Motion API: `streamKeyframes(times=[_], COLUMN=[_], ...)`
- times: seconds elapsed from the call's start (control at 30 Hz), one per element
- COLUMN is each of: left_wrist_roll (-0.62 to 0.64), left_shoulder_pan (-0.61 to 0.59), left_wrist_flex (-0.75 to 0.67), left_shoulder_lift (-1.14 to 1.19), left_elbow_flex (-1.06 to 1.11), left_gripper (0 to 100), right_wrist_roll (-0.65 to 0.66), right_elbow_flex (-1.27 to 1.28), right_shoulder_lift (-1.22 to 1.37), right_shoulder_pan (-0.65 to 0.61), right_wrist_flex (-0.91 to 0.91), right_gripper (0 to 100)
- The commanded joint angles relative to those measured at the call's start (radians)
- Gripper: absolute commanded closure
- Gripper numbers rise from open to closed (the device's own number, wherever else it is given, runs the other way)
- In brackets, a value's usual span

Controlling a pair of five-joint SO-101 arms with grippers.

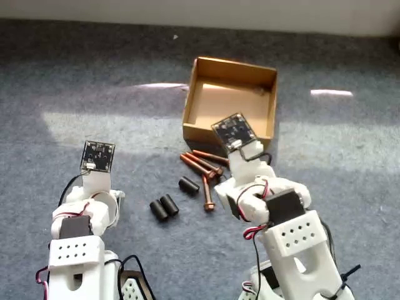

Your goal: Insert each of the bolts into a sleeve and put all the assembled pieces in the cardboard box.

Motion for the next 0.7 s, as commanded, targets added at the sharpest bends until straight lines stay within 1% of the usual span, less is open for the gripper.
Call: streamKeyframes(times=[0.0, 0.13, 0.33, 0.43, 0.67], left_wrist_roll=[0.011, 0.011, 0.011, 0.011, 0.011], left_shoulder_pan=[-0.013, -0.013, -0.016, -0.016, -0.016], left_wrist_flex=[0.005, 0.005, 0.006, 0.008, 0.008], left_shoulder_lift=[-0.005, -0.005, -0.005, -0.005, -0.005], left_elbow_flex=[-0.048, -0.045, -0.044, -0.044, -0.042], left_gripper=[82, 82, 82, 82, 82], right_wrist_roll=[-0.011, -0.003, 0.002, 0.074, 0.087], right_elbow_flex=[0.004, 0.01, 0.008, 0.013, 0.091], right_shoulder_lift=[0.094, 0.205, 0.326, 0.374, 0.481], right_shoulder_pan=[-0.058, -0.058, -0.061, -0.059, -0.056], right_wrist_flex=[-0.117, -0.206, -0.255, -0.289, -0.424], right_gripper=[82.1, 82.1, 82.1, 82.1, 82.1])
